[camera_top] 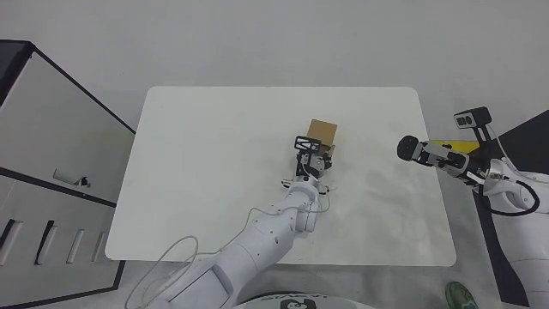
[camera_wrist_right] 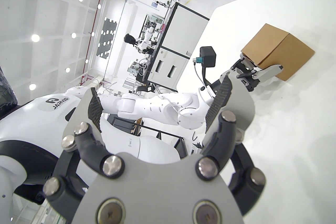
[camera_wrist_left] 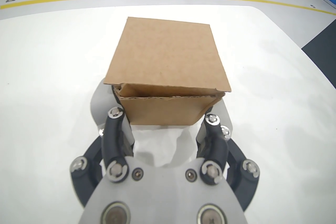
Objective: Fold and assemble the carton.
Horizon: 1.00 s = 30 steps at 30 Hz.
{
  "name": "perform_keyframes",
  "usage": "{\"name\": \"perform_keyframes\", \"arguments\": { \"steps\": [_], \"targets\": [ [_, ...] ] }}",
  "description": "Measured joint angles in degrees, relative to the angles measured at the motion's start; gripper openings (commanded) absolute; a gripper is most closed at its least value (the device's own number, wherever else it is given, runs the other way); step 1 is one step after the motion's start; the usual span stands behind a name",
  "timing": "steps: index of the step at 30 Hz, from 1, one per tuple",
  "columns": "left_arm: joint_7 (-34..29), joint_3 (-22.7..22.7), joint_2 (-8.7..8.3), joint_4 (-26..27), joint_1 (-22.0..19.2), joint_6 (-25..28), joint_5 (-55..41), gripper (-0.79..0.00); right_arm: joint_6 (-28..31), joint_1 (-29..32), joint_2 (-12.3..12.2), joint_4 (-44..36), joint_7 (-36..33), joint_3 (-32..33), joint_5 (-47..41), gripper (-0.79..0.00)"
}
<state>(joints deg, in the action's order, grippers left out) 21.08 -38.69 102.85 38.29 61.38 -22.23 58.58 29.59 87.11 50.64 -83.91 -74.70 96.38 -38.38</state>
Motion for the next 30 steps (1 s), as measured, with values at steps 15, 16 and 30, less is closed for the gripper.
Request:
{"name": "perform_keyframes", "arguments": {
  "steps": [15, 16, 30],
  "targets": [
    [-10.4, -4.3, -4.67, 13.2, 3.2, 10.6, 10.3, -0.785, 0.0, 0.0, 0.0, 0.0, 0.0, 0.0, 0.0, 0.0],
    [-12.1, -5.0, -5.35, 15.2, 3.9, 12.1, 11.2, -0.785, 0.0, 0.0, 0.0, 0.0, 0.0, 0.0, 0.0, 0.0],
    [-33.2, -16.1, -12.71, 44.7, 16.5, 30.0, 20.4, -0.785, 0.0, 0.0, 0.0, 0.0, 0.0, 0.0, 0.0, 0.0]
  ]
}}
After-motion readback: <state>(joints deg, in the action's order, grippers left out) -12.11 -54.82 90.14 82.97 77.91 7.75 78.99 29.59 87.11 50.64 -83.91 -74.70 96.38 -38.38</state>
